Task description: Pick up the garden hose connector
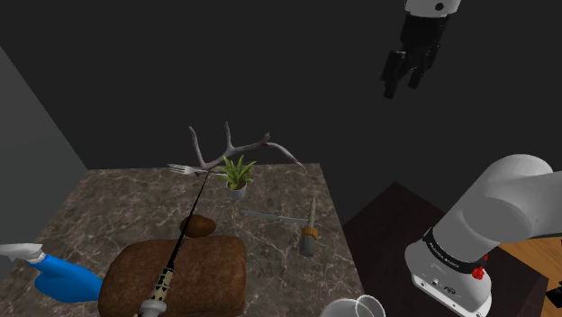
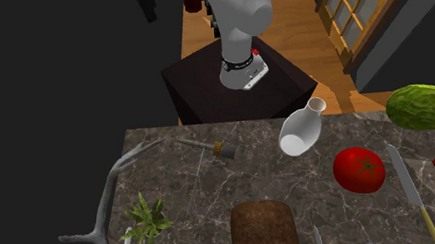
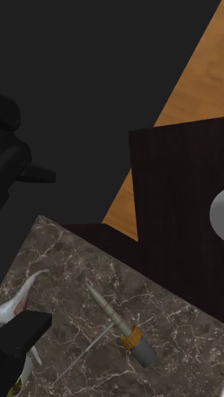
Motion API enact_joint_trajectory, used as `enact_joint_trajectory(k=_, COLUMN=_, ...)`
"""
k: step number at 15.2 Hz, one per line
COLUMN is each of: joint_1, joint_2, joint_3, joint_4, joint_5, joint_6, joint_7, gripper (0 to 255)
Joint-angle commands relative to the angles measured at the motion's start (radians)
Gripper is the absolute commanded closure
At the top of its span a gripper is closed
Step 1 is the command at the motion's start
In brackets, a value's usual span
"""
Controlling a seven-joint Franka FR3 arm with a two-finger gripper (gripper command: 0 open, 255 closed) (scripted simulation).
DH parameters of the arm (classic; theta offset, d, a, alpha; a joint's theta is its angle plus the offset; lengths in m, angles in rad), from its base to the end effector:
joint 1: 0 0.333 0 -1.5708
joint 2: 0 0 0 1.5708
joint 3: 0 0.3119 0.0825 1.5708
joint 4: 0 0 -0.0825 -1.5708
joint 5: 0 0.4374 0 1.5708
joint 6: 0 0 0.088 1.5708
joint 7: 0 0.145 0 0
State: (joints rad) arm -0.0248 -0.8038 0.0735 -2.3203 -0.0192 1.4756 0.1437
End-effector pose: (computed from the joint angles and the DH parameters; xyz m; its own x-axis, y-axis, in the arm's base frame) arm 0.3469 0.0185 0.5659 0.9922 -0.1208 -0.0313 -0.1181 -0.9900 0.0773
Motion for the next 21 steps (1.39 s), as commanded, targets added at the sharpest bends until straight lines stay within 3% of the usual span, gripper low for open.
enact_joint_trajectory(k=1, joint_1=0.000, joint_2=0.000, joint_3=0.000, joint_4=0.000, joint_5=0.000, joint_6=0.000, joint_7=0.000, gripper=0)
enact_joint_trajectory(k=12, joint_1=0.006, joint_2=-0.141, joint_3=0.193, joint_4=-0.383, joint_5=0.196, joint_6=0.300, joint_7=0.353, gripper=0)
enact_joint_trajectory(k=21, joint_1=0.038, joint_2=-0.029, joint_3=0.440, joint_4=-0.557, joint_5=0.407, joint_6=0.647, joint_7=0.653, gripper=0)
